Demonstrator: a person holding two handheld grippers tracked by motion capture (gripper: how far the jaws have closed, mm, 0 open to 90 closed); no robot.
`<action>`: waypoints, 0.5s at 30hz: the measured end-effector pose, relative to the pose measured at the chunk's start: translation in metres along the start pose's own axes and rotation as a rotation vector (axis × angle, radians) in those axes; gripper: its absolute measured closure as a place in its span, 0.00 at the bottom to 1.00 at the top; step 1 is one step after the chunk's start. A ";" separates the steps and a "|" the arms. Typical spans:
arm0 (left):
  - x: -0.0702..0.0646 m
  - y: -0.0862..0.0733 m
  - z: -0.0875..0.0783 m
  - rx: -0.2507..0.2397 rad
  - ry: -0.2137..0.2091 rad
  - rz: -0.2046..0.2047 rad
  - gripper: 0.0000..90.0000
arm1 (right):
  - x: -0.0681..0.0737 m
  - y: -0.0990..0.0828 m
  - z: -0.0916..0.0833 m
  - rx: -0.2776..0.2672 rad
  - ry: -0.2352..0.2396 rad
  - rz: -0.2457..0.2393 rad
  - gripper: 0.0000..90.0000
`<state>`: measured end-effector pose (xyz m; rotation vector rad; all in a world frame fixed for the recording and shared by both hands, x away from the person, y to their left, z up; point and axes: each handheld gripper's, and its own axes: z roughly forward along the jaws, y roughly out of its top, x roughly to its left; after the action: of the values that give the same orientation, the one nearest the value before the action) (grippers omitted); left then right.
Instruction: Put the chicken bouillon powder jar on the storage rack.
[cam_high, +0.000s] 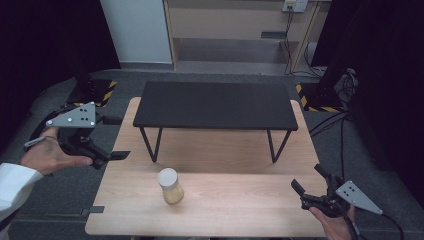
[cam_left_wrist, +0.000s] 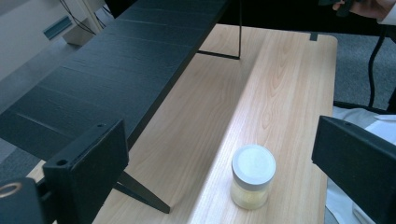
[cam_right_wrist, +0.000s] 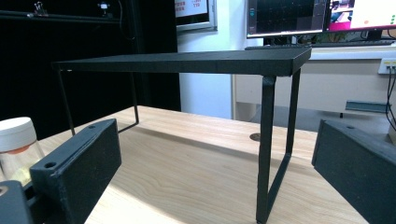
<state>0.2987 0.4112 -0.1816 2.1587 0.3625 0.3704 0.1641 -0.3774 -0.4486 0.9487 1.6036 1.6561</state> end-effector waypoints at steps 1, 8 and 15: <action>0.000 0.002 0.001 0.014 -0.005 0.006 0.03 | 0.000 0.000 0.000 0.000 0.001 -0.001 0.01; 0.001 0.004 0.014 0.057 -0.017 0.021 0.03 | 0.000 0.000 0.000 -0.003 0.001 -0.002 0.02; 0.001 -0.004 0.043 0.122 -0.059 0.042 0.04 | -0.001 0.000 0.000 -0.004 0.008 -0.005 0.02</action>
<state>0.3163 0.3822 -0.2087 2.2940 0.3142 0.3145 0.1643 -0.3780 -0.4487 0.9363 1.6061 1.6611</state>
